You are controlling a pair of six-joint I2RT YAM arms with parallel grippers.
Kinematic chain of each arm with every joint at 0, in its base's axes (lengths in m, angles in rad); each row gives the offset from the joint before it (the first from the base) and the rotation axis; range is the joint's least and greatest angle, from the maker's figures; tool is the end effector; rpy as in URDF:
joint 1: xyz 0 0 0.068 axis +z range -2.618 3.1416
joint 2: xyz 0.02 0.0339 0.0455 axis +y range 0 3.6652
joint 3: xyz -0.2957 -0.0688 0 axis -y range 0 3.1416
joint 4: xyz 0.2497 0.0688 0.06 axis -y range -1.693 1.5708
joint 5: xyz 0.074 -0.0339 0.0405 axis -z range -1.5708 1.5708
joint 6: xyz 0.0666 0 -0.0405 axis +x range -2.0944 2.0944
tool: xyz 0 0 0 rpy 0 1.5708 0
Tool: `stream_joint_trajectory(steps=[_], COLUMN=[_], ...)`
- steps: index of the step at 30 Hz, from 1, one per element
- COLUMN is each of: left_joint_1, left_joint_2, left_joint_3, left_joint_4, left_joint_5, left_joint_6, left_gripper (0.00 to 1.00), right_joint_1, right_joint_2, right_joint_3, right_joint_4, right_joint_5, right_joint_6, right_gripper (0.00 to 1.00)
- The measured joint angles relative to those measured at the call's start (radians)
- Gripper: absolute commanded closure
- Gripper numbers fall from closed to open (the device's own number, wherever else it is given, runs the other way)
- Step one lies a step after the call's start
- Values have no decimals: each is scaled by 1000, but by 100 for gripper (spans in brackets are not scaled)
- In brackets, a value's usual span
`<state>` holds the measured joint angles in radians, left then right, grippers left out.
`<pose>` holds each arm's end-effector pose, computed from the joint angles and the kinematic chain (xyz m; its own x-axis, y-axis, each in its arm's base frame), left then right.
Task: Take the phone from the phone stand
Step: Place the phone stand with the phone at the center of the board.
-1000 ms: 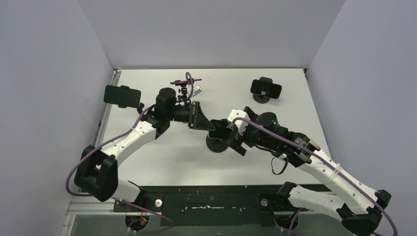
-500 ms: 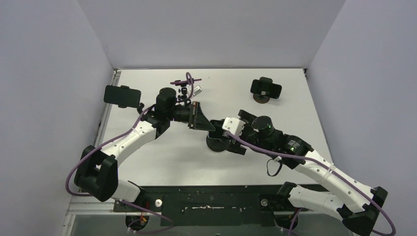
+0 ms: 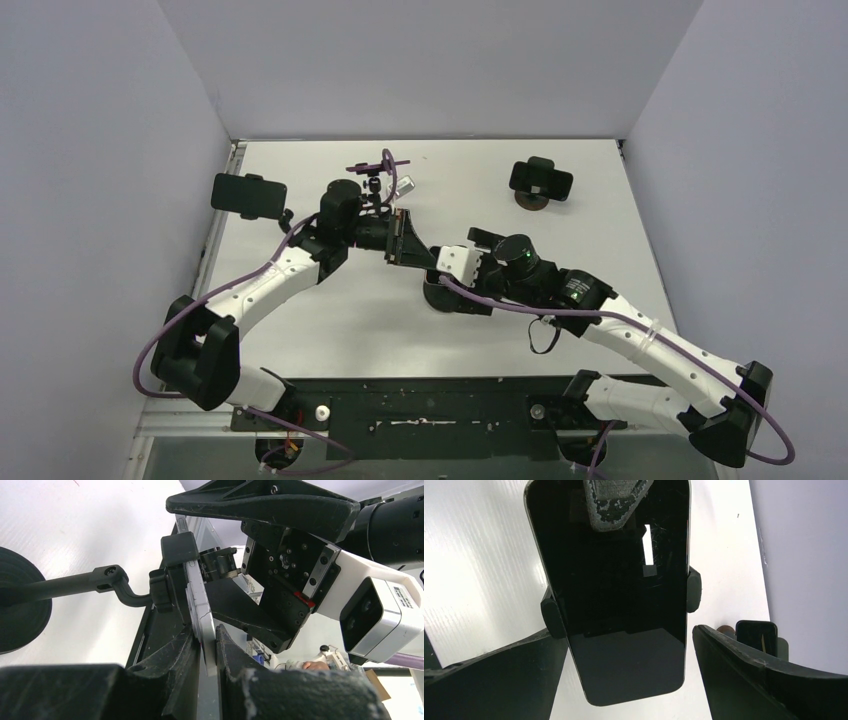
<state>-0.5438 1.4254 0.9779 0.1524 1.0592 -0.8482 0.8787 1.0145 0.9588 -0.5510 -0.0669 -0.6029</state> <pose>0.2525 -0.2206 0.3211 -0.8901 0.1090 -0.4425 0.4530 0.1045 -0.8854 0.1446 0.1814 0.3305 0.1558 -0.6986 -0.6983 -0.8679 0.2407 -0.4344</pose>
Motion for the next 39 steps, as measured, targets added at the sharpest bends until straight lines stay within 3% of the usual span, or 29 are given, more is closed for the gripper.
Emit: stream_joint_trajectory(steps=[5, 10, 15, 22, 27, 30, 39], left_joint_1=[0, 1, 2, 5, 36, 71, 113], left_joint_2=[0, 0, 0, -2, -26, -55, -302], left_joint_3=[0, 3, 6, 18, 21, 21, -189], left_joint_4=[1, 0, 0, 17, 39, 50, 194], left_joint_5=[0, -4, -7, -3, -34, -92, -339], left_joint_6=[1, 0, 3, 5, -4, -4, -15], left_gripper=[100, 100, 85, 48, 29, 5, 3], right_joint_1=[0, 1, 1, 0, 0, 0, 0], right_joint_2=[1, 7, 11, 11, 9, 6, 5], right_joint_3=[0, 0, 0, 0, 0, 0, 3], right_joint_4=[5, 2, -2, -2, 0, -1, -1], right_joint_5=[0, -3, -7, -2, 0, 2, 66], right_joint_6=[-11, -17, -15, 6, 35, 60, 239], right_gripper=[11, 38, 53, 55, 55, 54, 56])
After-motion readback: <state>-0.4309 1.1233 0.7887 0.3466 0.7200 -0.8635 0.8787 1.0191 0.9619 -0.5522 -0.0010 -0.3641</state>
